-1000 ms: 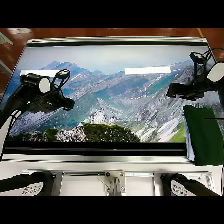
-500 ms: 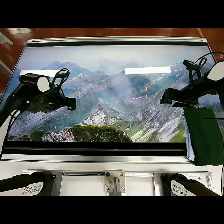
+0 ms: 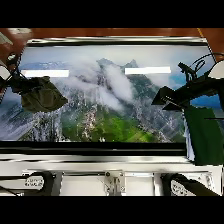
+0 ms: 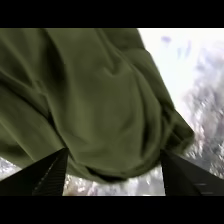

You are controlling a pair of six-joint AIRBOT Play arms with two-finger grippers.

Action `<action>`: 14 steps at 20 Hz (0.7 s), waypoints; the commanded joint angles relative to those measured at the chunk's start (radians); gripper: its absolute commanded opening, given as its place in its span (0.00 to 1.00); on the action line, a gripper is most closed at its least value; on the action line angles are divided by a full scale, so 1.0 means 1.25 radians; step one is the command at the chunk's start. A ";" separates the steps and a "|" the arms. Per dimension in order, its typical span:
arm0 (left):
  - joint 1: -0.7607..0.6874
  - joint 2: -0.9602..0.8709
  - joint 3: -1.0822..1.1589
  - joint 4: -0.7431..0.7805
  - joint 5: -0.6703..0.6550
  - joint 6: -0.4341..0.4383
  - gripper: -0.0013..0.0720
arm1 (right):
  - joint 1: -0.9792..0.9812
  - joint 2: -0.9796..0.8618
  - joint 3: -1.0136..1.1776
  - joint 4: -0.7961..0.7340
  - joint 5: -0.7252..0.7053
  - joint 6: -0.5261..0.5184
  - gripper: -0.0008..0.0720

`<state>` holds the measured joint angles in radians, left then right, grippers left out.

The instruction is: Fold the shirts.

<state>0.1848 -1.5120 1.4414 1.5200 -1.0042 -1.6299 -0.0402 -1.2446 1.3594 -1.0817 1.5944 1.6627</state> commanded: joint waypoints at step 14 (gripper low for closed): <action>0.063 -0.318 0.165 -0.055 -0.076 0.023 0.07 | 0.000 0.000 0.000 0.021 -0.049 0.039 0.96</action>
<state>0.2615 -1.8896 1.6402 1.4792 -1.0351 -1.5974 -0.0402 -1.2449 1.3594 -1.0561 1.5410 1.7100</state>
